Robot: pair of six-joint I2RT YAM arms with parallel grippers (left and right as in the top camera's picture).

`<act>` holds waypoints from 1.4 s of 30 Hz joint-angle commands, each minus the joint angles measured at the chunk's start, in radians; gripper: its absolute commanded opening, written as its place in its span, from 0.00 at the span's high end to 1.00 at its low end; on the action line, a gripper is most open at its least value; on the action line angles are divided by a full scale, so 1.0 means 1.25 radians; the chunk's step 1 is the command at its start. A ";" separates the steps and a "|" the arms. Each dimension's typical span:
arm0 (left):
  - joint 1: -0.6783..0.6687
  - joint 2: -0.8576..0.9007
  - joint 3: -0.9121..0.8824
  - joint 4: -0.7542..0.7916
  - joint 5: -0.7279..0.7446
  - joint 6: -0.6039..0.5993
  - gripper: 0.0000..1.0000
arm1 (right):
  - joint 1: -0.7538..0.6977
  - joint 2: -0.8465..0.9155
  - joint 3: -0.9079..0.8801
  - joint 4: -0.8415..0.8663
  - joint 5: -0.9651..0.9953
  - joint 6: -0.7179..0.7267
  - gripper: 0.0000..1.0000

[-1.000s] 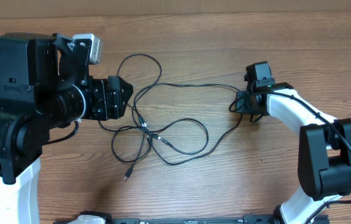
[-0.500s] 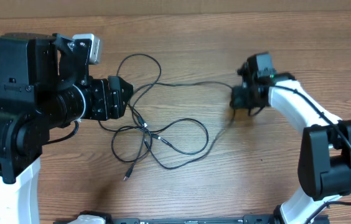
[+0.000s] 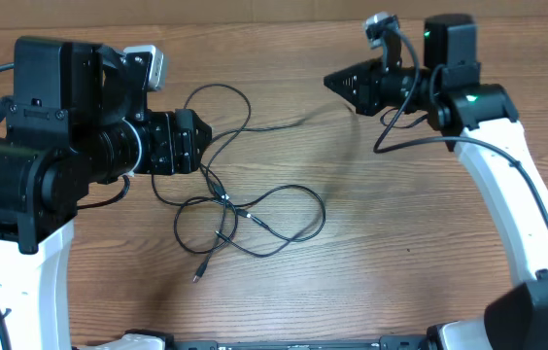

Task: Untangle cables

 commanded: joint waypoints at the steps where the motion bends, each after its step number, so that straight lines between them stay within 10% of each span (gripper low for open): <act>1: -0.005 0.001 0.015 0.000 -0.005 0.022 0.25 | -0.001 -0.039 0.033 0.007 -0.085 0.036 0.96; 3: -0.005 0.001 0.015 -0.006 -0.005 0.022 0.25 | -0.002 -0.049 0.035 -0.007 -0.039 0.054 0.93; 5: -0.005 0.001 0.015 -0.016 -0.005 0.022 0.25 | -0.002 -0.050 0.035 -0.053 0.033 0.056 0.58; 9: -0.005 0.001 0.015 -0.023 -0.004 0.022 0.25 | -0.001 -0.045 0.034 -0.189 0.240 0.055 0.28; 14: -0.005 0.001 0.015 -0.019 0.002 0.021 0.25 | -0.001 -0.034 0.011 -0.293 0.440 0.053 0.17; 40: -0.005 0.001 0.015 -0.017 0.043 0.022 0.24 | -0.001 0.319 -0.127 -0.168 0.513 -0.014 0.29; 41: -0.005 0.001 0.015 -0.017 0.043 0.021 0.24 | -0.001 0.325 -0.127 -0.165 0.513 -0.017 0.42; 42: -0.005 0.001 0.015 -0.016 0.043 0.021 0.25 | -0.001 0.331 -0.127 -0.162 0.513 -0.016 0.76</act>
